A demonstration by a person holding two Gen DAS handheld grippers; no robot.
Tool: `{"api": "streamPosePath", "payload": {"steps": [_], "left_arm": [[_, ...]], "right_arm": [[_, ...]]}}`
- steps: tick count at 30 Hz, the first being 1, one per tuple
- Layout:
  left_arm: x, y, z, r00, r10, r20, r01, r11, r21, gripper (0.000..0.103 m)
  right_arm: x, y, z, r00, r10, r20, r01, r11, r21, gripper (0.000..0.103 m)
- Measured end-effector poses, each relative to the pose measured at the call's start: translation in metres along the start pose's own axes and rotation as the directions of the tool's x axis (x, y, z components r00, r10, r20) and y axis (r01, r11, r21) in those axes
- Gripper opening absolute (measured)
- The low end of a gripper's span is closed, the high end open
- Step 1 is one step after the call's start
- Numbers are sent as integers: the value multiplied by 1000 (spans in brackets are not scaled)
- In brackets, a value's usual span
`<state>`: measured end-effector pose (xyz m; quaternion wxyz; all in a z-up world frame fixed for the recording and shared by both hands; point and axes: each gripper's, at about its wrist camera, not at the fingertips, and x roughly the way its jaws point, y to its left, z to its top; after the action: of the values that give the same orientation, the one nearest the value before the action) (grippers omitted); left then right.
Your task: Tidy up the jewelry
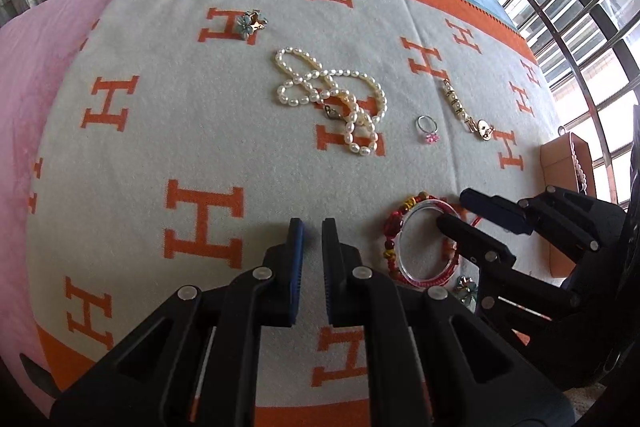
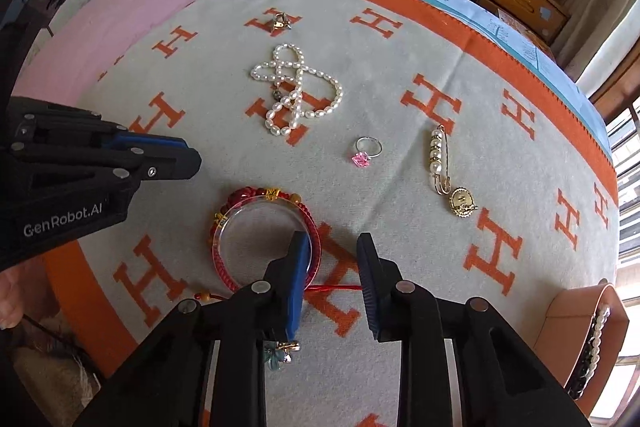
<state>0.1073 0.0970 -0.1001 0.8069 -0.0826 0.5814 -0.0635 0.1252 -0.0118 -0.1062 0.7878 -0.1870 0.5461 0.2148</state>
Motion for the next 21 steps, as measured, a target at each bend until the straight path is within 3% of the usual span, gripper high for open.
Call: {"api": "streamPosePath", "payload": {"steps": [1, 3, 7, 13, 21], "left_arm": [[0, 0, 1, 1000, -2, 0, 2, 1000, -3, 7], [-1, 1, 4, 1000, -5, 4, 5, 1000, -6, 7], [-8, 6, 12, 1000, -19, 14, 19, 1000, -24, 7], [-18, 11, 27, 999, -32, 27, 33, 998, -59, 7], [-17, -11, 51, 998, -54, 20, 55, 998, -38, 7]], "right_arm": [[0, 2, 0, 1000, 10, 1, -10, 1000, -10, 12], [0, 5, 0, 1000, 26, 4, -26, 1000, -10, 7], [-6, -7, -3, 997, 77, 16, -78, 995, 64, 6], [-38, -49, -16, 986, 124, 109, -146, 961, 236, 6], [-102, -110, -40, 965, 64, 253, -162, 908, 386, 6]]}}
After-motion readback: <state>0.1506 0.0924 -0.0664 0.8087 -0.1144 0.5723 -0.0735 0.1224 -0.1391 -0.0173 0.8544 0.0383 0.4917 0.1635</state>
